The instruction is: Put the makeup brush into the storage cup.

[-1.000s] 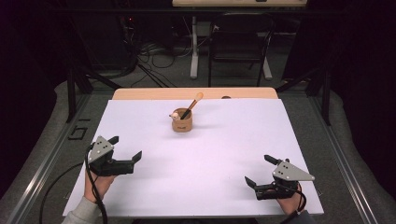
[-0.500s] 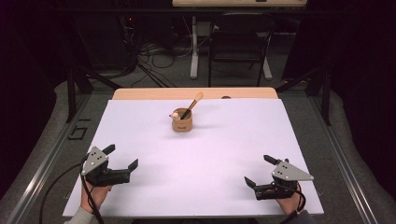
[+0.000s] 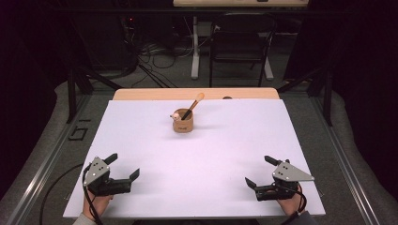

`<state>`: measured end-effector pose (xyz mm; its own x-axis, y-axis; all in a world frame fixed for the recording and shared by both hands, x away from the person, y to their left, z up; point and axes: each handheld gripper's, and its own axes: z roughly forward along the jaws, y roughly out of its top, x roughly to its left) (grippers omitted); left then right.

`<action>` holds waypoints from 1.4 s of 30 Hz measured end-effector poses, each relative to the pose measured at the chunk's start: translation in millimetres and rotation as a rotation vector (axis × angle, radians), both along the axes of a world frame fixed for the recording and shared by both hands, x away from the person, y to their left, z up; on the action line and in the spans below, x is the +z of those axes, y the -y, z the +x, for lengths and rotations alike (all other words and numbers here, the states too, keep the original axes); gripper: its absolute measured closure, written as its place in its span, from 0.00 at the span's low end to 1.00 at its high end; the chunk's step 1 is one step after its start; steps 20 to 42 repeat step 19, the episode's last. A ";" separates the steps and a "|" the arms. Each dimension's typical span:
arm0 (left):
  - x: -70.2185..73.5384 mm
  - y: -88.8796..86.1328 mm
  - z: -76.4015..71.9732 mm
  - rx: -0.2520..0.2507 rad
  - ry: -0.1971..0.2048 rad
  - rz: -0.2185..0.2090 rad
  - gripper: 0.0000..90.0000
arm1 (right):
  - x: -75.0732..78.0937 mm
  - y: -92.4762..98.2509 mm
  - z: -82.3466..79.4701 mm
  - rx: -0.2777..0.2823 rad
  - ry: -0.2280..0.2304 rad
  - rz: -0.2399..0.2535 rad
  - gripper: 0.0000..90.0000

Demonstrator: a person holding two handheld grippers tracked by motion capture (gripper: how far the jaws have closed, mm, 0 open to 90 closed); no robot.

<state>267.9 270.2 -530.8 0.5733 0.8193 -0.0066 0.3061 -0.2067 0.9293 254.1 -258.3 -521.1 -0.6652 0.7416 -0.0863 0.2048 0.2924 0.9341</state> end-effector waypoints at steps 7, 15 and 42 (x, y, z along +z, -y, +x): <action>-6.7 -2.3 1.7 -0.001 -0.010 -0.008 0.00 | -0.7 1.2 0.9 -0.001 -0.009 -0.002 0.00; -9.6 -3.4 2.6 -0.037 -0.033 -0.018 0.00 | -0.9 0.6 1.4 -0.003 -0.008 -0.005 0.00; -11.4 -3.2 4.0 -0.054 -0.048 -0.016 0.00 | -2.3 0.1 3.6 -0.015 -0.018 -0.031 0.00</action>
